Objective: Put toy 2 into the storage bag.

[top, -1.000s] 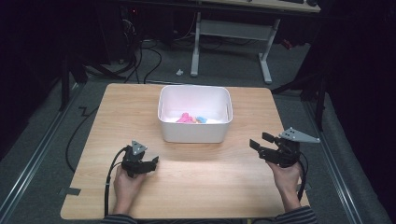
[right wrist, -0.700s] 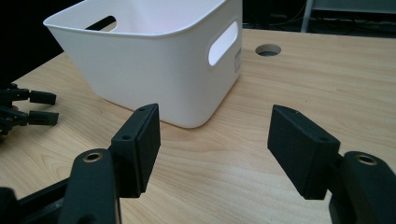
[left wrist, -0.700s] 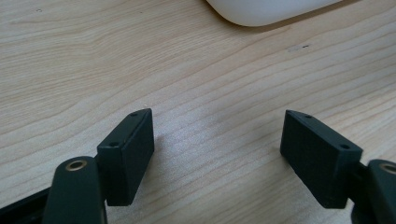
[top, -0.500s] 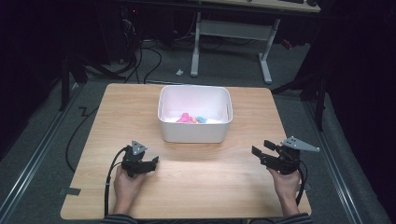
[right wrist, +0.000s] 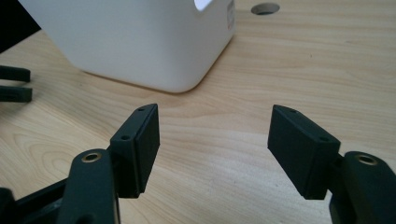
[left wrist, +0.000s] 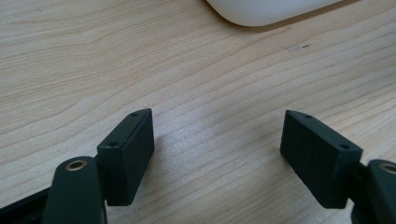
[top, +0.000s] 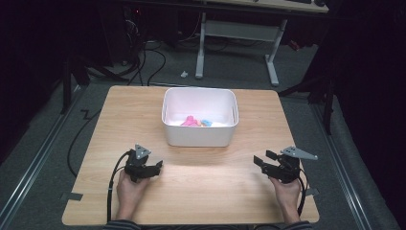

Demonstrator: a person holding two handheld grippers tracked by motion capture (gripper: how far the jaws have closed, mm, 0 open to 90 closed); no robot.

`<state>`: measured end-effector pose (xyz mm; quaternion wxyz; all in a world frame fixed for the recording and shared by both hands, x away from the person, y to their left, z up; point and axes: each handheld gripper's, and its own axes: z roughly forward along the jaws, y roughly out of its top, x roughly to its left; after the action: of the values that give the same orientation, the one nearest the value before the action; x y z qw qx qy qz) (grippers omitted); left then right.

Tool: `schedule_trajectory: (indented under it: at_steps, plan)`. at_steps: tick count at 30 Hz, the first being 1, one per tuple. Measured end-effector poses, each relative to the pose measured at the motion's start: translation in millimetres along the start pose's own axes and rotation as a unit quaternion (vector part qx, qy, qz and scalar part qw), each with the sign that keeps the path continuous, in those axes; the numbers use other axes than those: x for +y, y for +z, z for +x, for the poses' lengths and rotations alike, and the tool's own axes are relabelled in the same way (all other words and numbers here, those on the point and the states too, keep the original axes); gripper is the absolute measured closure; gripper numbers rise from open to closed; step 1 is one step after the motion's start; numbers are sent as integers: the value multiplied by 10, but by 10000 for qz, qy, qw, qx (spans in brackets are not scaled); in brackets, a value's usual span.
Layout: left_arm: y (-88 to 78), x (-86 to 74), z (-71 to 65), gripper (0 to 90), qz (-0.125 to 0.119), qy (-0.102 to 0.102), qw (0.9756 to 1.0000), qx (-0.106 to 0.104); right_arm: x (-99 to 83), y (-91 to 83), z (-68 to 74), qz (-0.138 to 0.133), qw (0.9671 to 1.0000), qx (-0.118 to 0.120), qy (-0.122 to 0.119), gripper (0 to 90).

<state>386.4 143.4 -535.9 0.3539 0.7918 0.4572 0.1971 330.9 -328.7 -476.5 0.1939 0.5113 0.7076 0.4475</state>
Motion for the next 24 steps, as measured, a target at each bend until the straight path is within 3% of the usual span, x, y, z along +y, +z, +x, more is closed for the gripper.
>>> schedule_trajectory:
  at_steps: [9, 13, 19, 21, 24]
  plan:
    - [0, 0, 0, 263, 3, 1, 10000, -2, -158, 189, -6, 302, 9995, -127, 26, 342]
    - [0, 0, 0, 263, 1, 0, 10000, 1, -214, 273, -2, 450, 9986, -258, -103, 339]
    - [0, 0, -1, 263, 2, -2, 10000, 0, -296, 410, 23, 761, 9950, -561, -334, 331]
    - [-1, 0, -1, 263, 2, -2, 10000, 1, -329, 474, 33, 931, 9921, -703, -469, 325]
    - [-1, 0, -1, 263, 3, -1, 10000, 0, -346, 497, 54, 963, 9904, -808, -576, 321]
